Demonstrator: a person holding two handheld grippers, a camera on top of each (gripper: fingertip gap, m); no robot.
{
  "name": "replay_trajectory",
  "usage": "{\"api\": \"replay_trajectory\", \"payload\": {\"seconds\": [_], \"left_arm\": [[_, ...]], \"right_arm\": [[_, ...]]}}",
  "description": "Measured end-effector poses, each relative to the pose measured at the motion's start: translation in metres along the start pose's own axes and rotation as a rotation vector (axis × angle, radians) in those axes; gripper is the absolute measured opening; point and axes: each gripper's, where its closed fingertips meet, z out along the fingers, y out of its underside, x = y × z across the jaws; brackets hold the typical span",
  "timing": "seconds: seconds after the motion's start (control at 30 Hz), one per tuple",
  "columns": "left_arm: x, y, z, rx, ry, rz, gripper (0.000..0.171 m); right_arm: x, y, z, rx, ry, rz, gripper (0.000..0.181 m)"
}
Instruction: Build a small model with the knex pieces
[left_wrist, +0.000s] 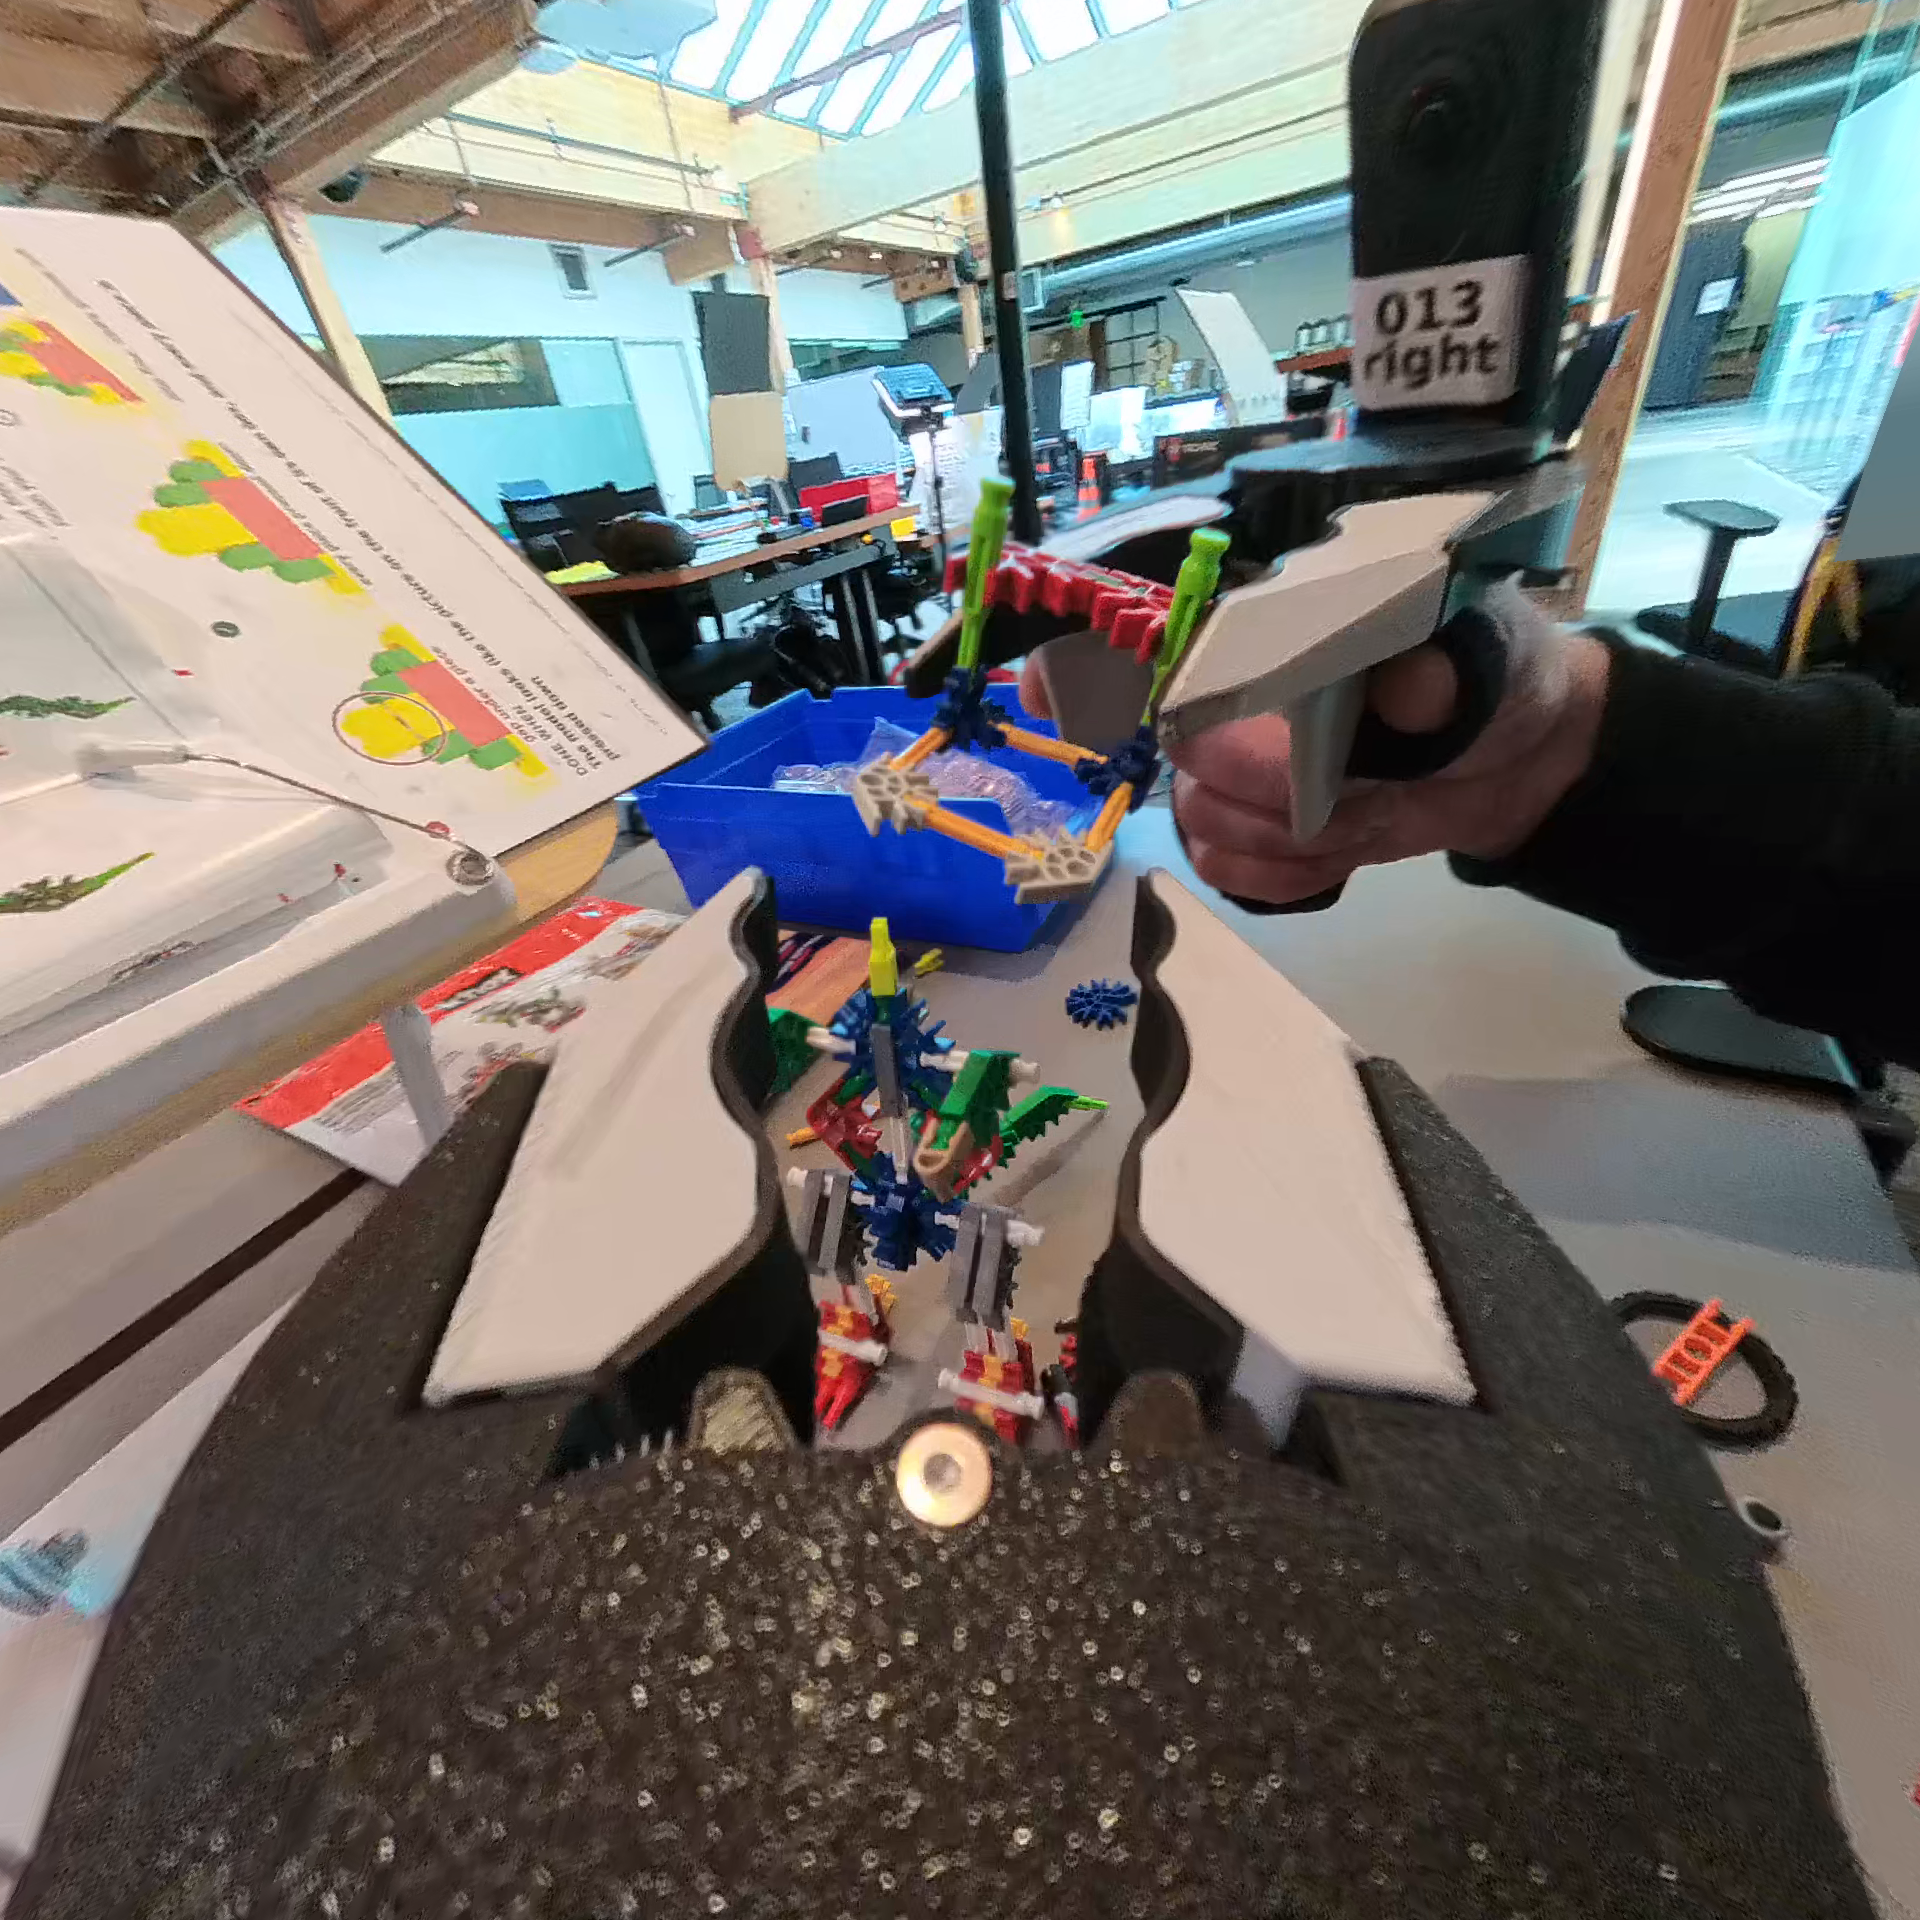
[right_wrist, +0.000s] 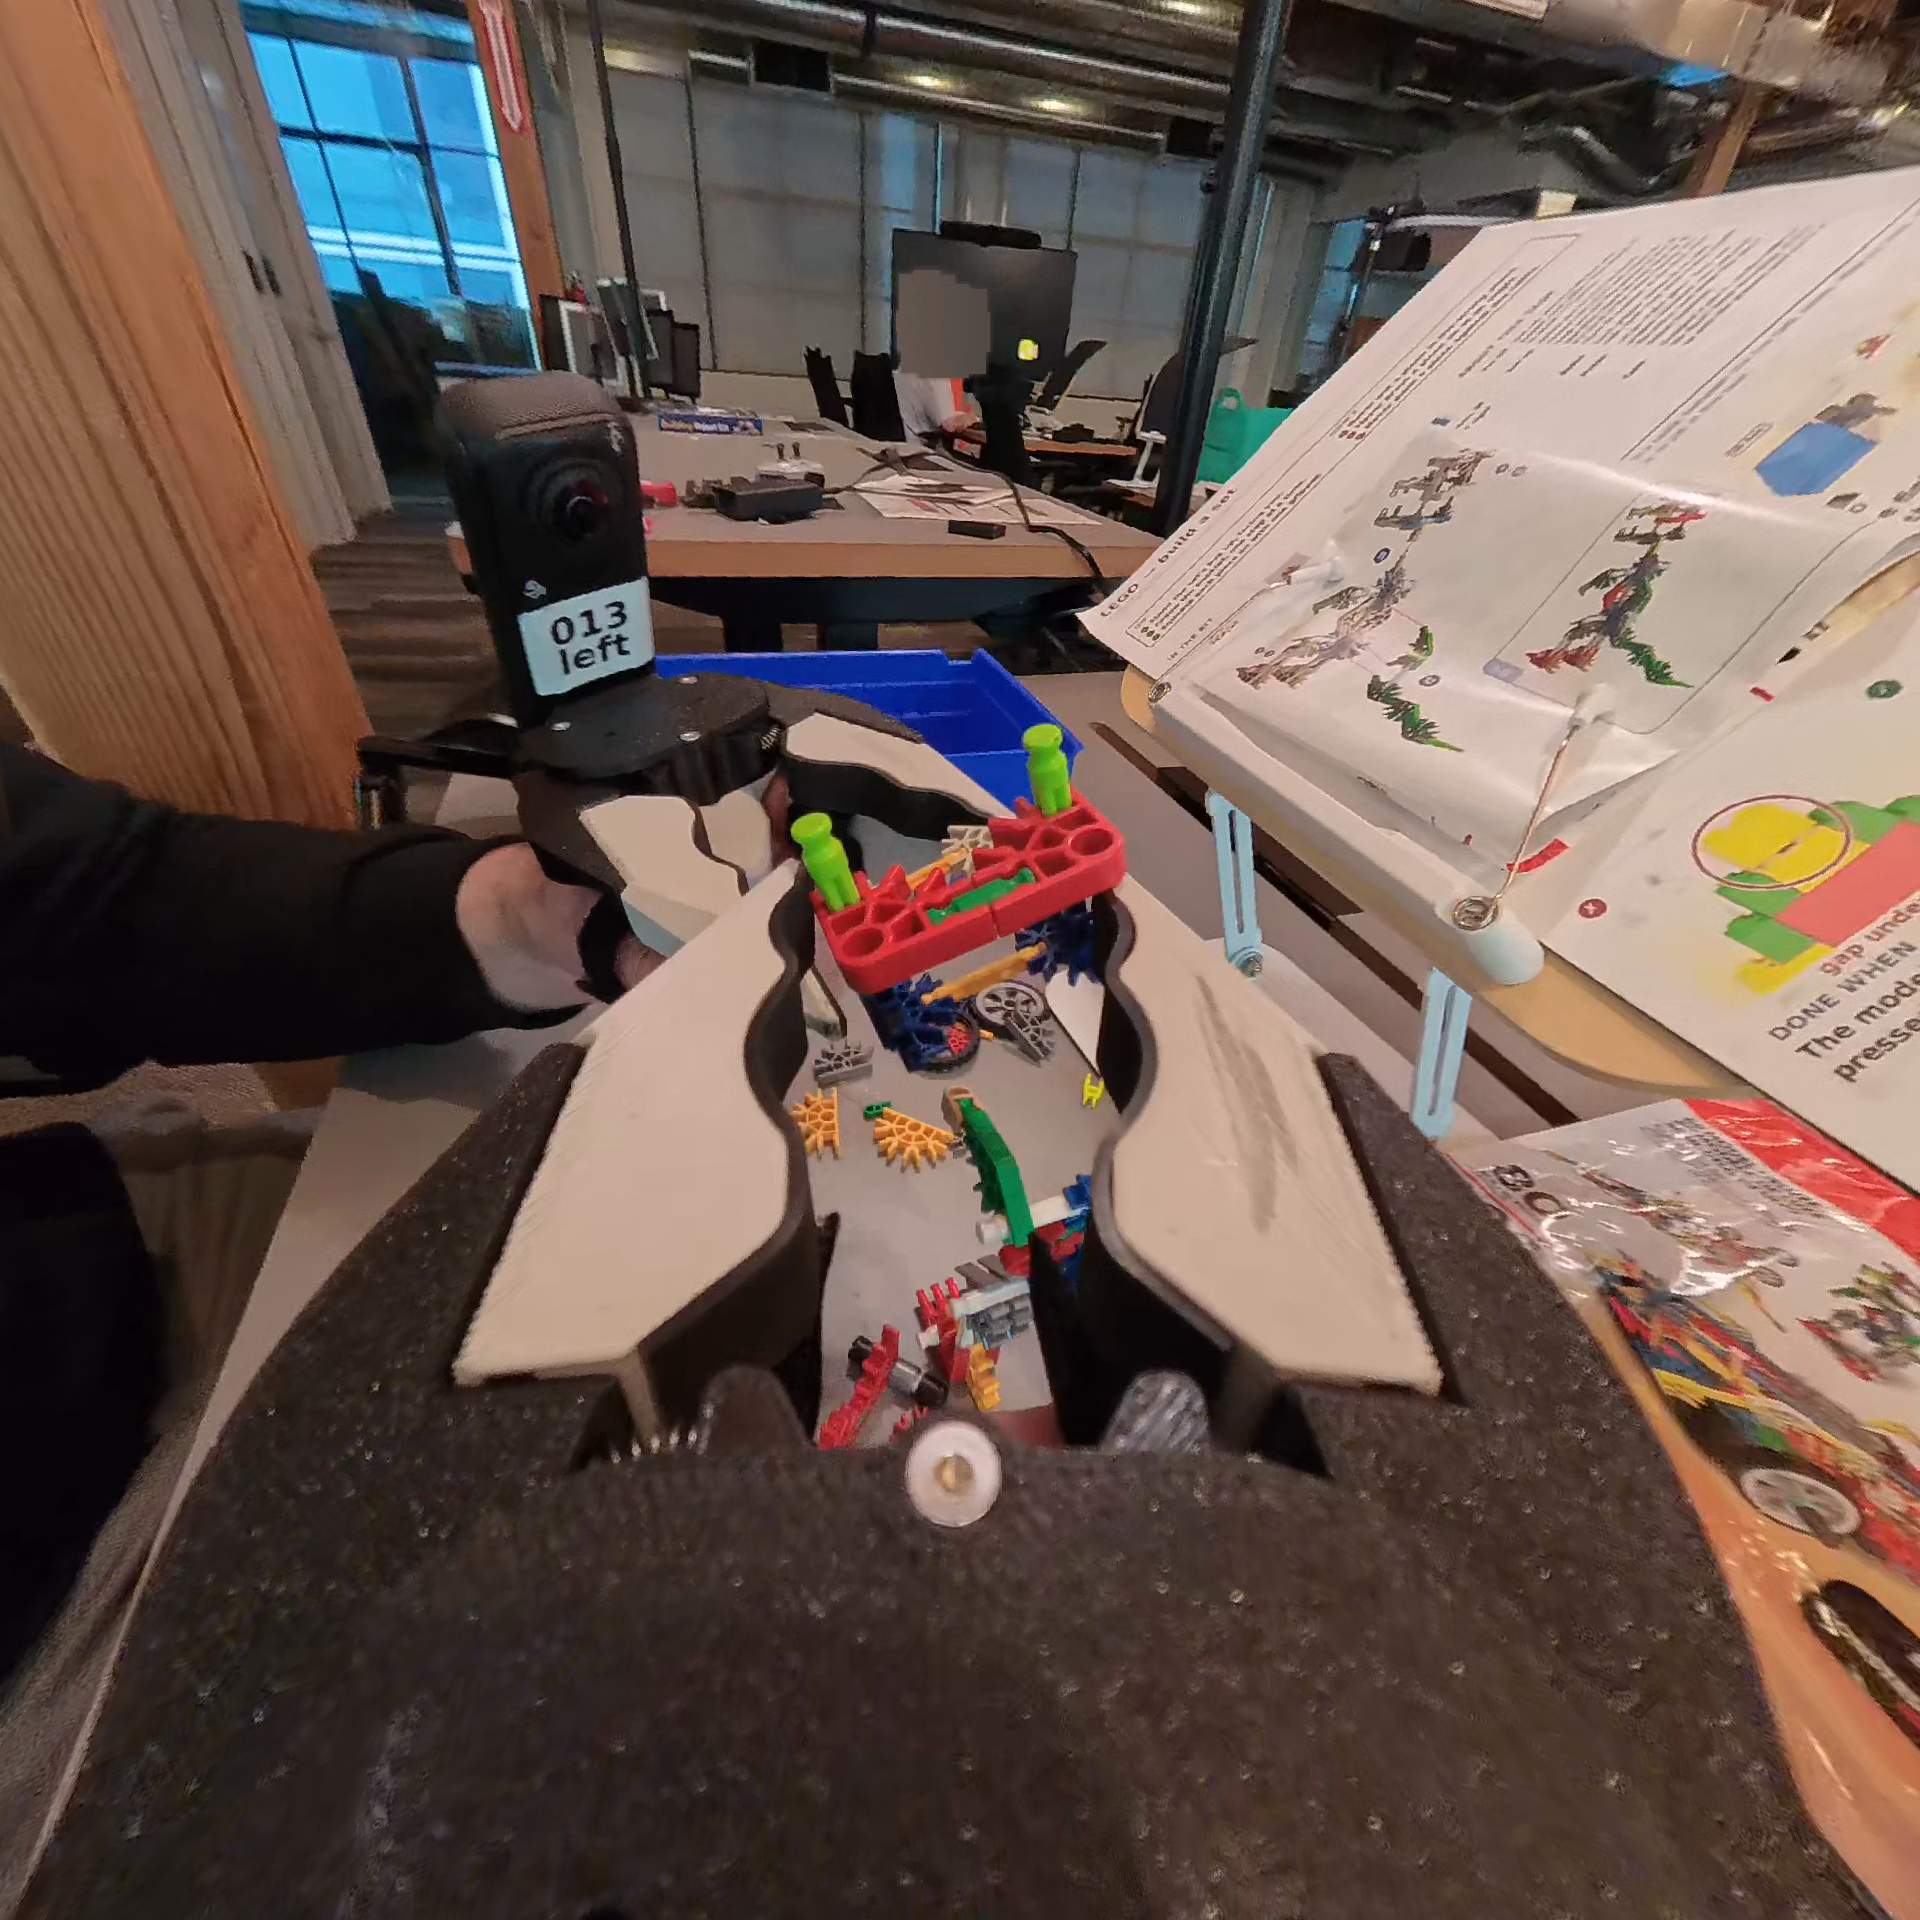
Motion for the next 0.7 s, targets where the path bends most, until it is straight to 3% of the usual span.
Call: {"api": "replay_trajectory", "payload": {"seconds": [0.23, 0.37, 0.47, 0.6, 0.7], "left_arm": [[-0.014, -0.004, 0.015, 0.028, 0.137, -0.092, 0.044], [-0.023, 0.005, 0.02, 0.018, 0.175, -0.165, 0.043], [-0.028, 0.013, 0.023, -0.001, 0.188, -0.232, 0.042], [-0.031, 0.015, 0.024, 0.024, 0.249, -0.41, 0.027], [-0.039, 0.012, 0.02, 0.067, 0.203, -0.354, 0.04]], "right_arm": [[0.026, 0.01, 0.007, -0.043, -0.063, 0.117, 0.052], [0.038, 0.019, 0.01, -0.069, -0.085, 0.168, 0.052], [0.044, 0.026, 0.013, -0.095, -0.082, 0.153, 0.052], [0.047, 0.029, 0.014, -0.126, -0.075, 0.079, 0.052], [0.052, 0.027, 0.012, -0.115, -0.059, 0.115, 0.052]]}}
